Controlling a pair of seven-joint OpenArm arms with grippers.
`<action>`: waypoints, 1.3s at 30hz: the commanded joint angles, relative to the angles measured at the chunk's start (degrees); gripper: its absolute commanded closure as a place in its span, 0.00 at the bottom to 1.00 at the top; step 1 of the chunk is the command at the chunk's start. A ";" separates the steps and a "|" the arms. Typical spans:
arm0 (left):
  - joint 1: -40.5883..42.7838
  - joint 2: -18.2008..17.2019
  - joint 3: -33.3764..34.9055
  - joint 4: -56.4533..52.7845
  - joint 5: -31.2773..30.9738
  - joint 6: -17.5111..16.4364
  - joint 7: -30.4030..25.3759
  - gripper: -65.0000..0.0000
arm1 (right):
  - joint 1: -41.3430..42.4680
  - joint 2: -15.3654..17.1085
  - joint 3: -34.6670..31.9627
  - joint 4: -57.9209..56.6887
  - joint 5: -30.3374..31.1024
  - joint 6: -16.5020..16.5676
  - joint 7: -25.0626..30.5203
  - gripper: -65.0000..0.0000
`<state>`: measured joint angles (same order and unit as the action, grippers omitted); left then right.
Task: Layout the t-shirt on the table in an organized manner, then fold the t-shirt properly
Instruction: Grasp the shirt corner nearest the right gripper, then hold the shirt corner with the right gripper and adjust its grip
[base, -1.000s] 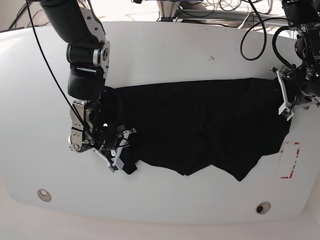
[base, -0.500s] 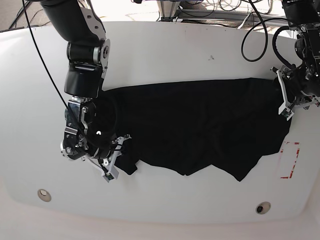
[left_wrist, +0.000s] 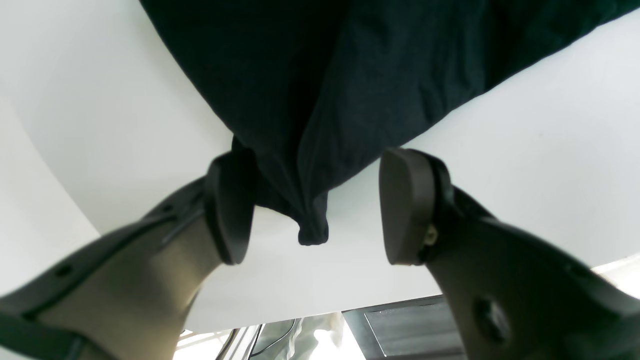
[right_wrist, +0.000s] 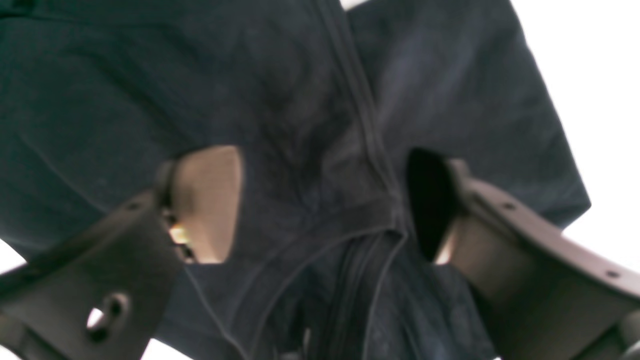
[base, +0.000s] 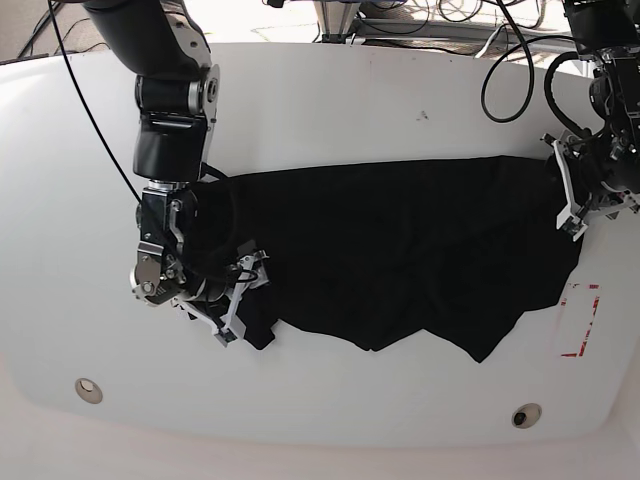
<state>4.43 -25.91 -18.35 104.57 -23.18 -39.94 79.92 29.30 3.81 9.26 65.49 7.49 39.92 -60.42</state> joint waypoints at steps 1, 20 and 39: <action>-0.60 -1.03 -0.33 0.79 -0.07 -0.06 -0.32 0.46 | 2.13 0.36 0.02 0.84 0.29 0.08 3.50 0.22; -0.51 -1.03 -0.33 0.79 -0.07 -0.06 -0.32 0.46 | 1.95 2.30 -0.07 -7.69 0.56 0.08 9.21 0.22; -0.78 -1.03 -0.33 0.79 -0.07 -0.06 -0.32 0.46 | 1.95 1.94 -0.16 -7.52 0.56 0.08 9.04 0.44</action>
<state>4.43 -25.93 -18.35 104.57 -23.14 -39.94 79.94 29.32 5.58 9.15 56.84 7.29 39.90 -52.27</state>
